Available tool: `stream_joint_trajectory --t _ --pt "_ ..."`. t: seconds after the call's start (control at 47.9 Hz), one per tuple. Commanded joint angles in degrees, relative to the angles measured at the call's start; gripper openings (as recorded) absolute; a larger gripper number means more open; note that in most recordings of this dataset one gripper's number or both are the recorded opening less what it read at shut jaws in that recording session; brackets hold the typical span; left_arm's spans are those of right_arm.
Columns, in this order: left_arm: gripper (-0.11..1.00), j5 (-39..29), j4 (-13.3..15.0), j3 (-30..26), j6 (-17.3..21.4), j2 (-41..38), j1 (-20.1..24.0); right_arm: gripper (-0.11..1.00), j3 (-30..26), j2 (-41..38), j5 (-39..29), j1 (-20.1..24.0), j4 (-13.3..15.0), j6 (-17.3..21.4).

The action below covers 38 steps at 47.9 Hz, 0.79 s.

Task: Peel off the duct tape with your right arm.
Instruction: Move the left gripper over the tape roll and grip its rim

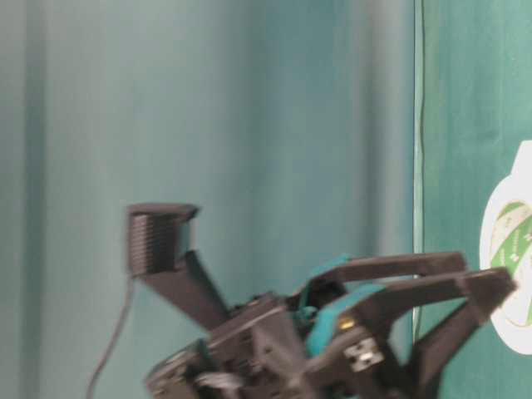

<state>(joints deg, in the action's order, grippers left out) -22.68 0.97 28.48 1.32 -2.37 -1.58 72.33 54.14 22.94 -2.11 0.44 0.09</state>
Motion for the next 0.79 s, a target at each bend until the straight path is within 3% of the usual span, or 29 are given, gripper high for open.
stream_joint_trajectory --t 0.0,0.773 --pt "0.87 1.05 0.00 -0.53 0.18 -0.70 0.62 0.76 -0.53 -0.18 0.62 -0.09 0.00 0.09" --pt "0.87 10.72 0.00 2.81 0.09 -7.91 0.79 0.76 -0.26 -0.18 0.62 -0.09 0.00 0.00"
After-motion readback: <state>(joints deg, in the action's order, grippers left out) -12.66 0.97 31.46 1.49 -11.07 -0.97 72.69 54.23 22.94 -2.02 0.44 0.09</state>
